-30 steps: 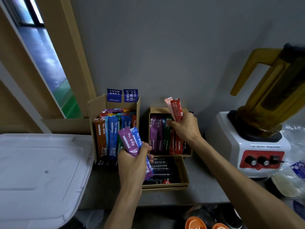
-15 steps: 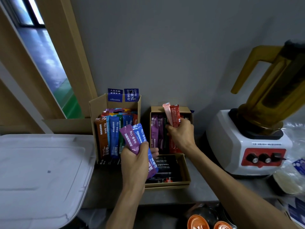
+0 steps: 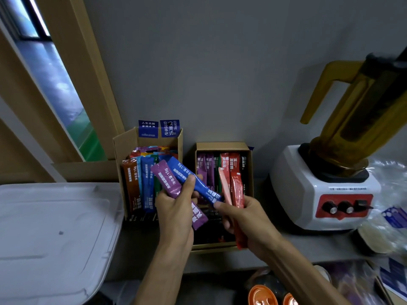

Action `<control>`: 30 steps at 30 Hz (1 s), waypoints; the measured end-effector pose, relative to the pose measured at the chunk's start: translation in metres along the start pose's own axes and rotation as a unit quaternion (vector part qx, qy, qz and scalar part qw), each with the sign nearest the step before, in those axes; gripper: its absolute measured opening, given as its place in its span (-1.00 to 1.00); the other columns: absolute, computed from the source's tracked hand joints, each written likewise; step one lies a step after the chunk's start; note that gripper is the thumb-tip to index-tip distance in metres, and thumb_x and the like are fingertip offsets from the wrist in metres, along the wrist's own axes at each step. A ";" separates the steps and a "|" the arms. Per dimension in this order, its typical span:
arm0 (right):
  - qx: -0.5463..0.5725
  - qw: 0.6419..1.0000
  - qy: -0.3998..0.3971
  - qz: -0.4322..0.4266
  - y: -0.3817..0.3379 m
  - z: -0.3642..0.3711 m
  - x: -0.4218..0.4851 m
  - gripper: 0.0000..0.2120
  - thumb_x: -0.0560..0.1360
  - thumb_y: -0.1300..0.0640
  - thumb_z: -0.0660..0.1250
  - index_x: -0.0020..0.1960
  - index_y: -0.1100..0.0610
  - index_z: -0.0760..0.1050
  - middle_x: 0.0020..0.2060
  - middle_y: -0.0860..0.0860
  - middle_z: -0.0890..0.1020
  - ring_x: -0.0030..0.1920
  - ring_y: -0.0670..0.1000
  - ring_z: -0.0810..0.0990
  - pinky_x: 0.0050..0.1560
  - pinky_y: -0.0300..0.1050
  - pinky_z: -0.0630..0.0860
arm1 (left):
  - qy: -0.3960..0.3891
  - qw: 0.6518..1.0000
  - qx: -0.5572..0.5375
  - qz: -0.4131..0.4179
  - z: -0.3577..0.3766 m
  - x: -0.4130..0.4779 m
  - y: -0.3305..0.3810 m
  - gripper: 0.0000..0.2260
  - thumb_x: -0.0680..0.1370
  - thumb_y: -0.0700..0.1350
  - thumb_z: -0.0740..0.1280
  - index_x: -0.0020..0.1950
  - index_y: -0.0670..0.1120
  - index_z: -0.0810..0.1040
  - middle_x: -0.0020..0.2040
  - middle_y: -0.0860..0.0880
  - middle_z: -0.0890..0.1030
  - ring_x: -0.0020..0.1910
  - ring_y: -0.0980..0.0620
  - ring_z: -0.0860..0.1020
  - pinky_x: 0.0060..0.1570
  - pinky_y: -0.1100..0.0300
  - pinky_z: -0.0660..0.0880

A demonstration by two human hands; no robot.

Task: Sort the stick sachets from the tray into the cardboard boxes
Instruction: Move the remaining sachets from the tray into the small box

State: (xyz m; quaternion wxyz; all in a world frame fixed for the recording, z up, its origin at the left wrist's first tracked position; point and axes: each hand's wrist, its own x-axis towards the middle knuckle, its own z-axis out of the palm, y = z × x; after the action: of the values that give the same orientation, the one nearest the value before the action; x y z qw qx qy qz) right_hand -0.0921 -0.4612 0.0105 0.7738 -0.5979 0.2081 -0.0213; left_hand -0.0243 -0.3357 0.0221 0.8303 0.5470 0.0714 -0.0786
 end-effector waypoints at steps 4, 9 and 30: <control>0.060 0.997 0.044 0.005 -0.002 -0.014 0.010 -0.82 0.51 0.23 0.42 0.05 0.30 0.54 -0.45 0.04 0.53 -0.49 -0.07 0.41 -0.50 -0.27 0.36 | 0.021 1.000 -0.009 -0.016 -0.005 0.004 0.001 -0.86 0.53 -0.14 0.42 0.06 0.00 0.55 -0.26 0.04 0.63 -0.29 0.15 0.62 -0.16 0.18 0.52; 0.026 0.991 0.126 -0.045 -0.039 -0.029 0.027 -0.94 0.53 0.25 0.38 -0.03 0.24 0.53 -0.34 0.12 0.59 -0.43 -0.03 0.52 -0.41 -0.20 0.51 | -0.004 0.998 0.063 -0.023 -0.021 0.007 0.000 -0.89 0.53 -0.14 0.43 0.04 -0.02 0.61 -0.14 -0.06 0.63 -0.26 0.11 0.57 -0.13 0.14 0.52; -0.436 0.872 0.117 -0.189 -0.103 0.008 0.100 -0.92 0.54 0.25 0.39 -0.12 0.17 0.52 -0.25 0.04 0.63 -0.34 -0.09 0.64 -0.51 -0.42 0.44 | 0.029 0.998 0.063 -0.002 -0.033 0.002 0.006 -0.91 0.56 -0.03 0.38 -0.01 -0.01 0.53 -0.25 0.01 0.59 -0.35 0.12 0.56 -0.26 0.21 0.53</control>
State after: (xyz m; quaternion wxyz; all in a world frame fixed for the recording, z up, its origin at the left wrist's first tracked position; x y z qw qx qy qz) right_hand 0.0237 -0.5113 0.0785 0.3861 -0.8955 0.1681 -0.1442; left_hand -0.0220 -0.3030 0.0143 0.7915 0.6005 0.0913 -0.0685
